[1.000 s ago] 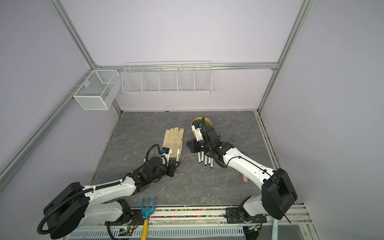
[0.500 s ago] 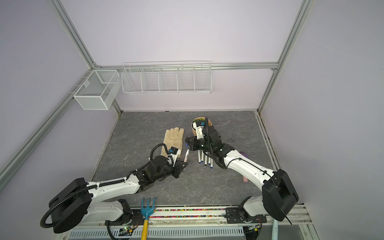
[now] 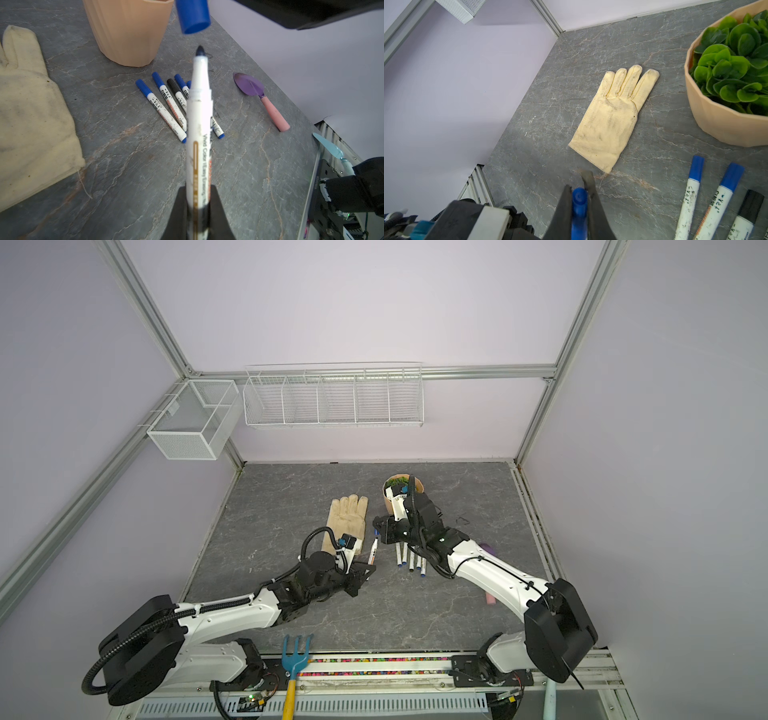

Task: Insert the pens into the pen caps
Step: 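Lower the blue cap onto the marker tip and press down with right gripper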

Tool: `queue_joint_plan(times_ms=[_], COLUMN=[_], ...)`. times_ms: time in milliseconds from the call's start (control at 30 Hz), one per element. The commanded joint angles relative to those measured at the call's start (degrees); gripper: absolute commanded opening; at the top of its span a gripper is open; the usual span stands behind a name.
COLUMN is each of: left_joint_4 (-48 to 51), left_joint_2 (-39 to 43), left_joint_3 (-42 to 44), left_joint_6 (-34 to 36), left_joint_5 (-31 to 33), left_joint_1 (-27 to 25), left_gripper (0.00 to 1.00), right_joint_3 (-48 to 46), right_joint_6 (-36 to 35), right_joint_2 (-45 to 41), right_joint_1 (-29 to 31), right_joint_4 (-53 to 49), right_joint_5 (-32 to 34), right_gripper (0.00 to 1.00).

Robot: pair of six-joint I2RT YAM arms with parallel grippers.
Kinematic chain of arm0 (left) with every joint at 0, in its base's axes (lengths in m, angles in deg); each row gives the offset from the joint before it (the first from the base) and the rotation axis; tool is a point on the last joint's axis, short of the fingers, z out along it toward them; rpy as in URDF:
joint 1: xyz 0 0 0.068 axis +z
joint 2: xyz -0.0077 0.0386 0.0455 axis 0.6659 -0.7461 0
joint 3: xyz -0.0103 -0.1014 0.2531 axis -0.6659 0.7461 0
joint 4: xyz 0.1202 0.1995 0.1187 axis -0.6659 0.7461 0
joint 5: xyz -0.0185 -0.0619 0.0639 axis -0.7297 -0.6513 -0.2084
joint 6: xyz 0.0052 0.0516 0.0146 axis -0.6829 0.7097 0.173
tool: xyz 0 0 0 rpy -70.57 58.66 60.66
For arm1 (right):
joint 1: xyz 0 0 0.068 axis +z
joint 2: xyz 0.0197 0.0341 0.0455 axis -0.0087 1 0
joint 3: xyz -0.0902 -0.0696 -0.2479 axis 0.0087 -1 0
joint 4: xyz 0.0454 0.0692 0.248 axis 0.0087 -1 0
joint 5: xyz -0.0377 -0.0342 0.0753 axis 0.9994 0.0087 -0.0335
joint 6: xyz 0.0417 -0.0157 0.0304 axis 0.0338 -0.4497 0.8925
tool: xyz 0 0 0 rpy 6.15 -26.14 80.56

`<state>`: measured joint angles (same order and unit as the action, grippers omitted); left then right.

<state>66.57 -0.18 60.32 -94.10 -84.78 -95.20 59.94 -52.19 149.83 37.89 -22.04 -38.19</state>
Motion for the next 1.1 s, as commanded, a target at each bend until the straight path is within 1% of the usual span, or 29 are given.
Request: queue_joint_plan(times_ms=[0, 767, 1067], left_joint_4=[-0.7, -1.3, -0.9], left_joint_2=[-0.8, -0.5, 0.0], left_joint_3=[-1.6, -1.1, -0.8], left_joint_6=[1.2, 1.0, 0.5], left_joint_5=[0.3, 0.7, 1.7], left_joint_1=[-0.3, -0.3, -0.3], left_gripper=[0.0, 0.0, 0.0], right_joint_3=[-1.1, -0.9, -1.5], right_joint_6=[-1.3, -1.3, -1.6], right_joint_2=[-2.2, 0.6, 0.6], right_joint_1=[0.3, 0.8, 1.1], right_joint_4=[-1.5, -0.2, -0.4], right_joint_5=[-0.5, 0.6, -2.5], right_gripper=[0.07, 0.07, 0.07])
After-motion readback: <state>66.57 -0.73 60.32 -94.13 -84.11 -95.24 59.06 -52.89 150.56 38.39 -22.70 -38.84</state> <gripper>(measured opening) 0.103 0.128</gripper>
